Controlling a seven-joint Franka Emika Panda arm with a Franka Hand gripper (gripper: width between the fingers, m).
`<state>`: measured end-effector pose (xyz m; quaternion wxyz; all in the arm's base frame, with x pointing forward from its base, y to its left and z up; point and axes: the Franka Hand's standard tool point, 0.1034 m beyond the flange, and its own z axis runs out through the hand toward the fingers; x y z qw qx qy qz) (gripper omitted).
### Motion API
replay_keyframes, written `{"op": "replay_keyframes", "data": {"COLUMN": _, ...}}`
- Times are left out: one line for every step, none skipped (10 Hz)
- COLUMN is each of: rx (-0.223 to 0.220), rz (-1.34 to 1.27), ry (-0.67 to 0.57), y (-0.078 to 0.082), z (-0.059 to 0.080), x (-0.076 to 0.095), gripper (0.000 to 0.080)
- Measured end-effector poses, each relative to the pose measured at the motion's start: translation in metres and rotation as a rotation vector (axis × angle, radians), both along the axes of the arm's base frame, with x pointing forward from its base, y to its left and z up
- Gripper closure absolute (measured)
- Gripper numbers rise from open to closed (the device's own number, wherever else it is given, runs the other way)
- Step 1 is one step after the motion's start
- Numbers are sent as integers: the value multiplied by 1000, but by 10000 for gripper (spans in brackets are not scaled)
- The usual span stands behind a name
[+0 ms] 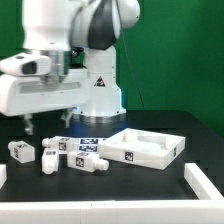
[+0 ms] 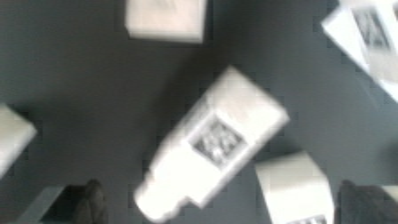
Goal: Assemble one leg
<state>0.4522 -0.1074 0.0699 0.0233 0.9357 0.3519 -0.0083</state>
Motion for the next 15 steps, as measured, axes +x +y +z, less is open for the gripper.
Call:
{"op": "replay_keyframes", "data": {"rx": 0, "rz": 32, "ry": -14, "y": 12, "z": -7, "x": 5, "gripper": 151}}
{"op": "replay_keyframes", "data": {"rx": 0, "rz": 32, "ry": -8, "y": 9, "z": -7, "x": 3, "gripper": 151}}
{"op": "replay_keyframes", "data": {"rx": 0, "rz": 30, "ry": -8, "y": 9, "z": -7, "x": 3, "gripper": 151}}
{"op": "replay_keyframes", "data": {"rx": 1, "rz": 31, "ry": -7, "y": 10, "z": -8, "x": 3, "gripper": 151}}
{"op": "replay_keyframes", "data": {"rx": -2, "rz": 48, "ry": -13, "y": 12, "z": -9, "x": 5, "gripper": 151}}
{"op": "replay_keyframes", "data": {"rx": -7, "rz": 111, "ry": -37, "y": 26, "z": -14, "x": 12, "gripper": 151}}
{"op": "replay_keyframes", "data": {"rx": -1, "rz": 148, "ry": -33, "y": 37, "z": -23, "x": 16, "gripper": 151}}
{"op": "replay_keyframes", "data": {"rx": 1, "rz": 178, "ry": -29, "y": 41, "z": -31, "x": 20, "gripper": 151}}
{"op": "replay_keyframes", "data": {"rx": 4, "rz": 180, "ry": -31, "y": 43, "z": -43, "x": 22, "gripper": 151}}
{"op": "replay_keyframes", "data": {"rx": 4, "rz": 180, "ry": -34, "y": 43, "z": -43, "x": 22, "gripper": 151}}
{"op": "replay_keyframes", "data": {"rx": 4, "rz": 180, "ry": -34, "y": 43, "z": -43, "x": 22, "gripper": 151}}
{"op": "replay_keyframes", "data": {"rx": 4, "rz": 180, "ry": -34, "y": 43, "z": -43, "x": 22, "gripper": 151}}
{"op": "replay_keyframes", "data": {"rx": 4, "rz": 180, "ry": -34, "y": 43, "z": -43, "x": 22, "gripper": 236}}
{"op": "replay_keyframes", "data": {"rx": 4, "rz": 180, "ry": -34, "y": 43, "z": -43, "x": 22, "gripper": 371}}
{"op": "replay_keyframes", "data": {"rx": 4, "rz": 180, "ry": -34, "y": 43, "z": -43, "x": 22, "gripper": 371}}
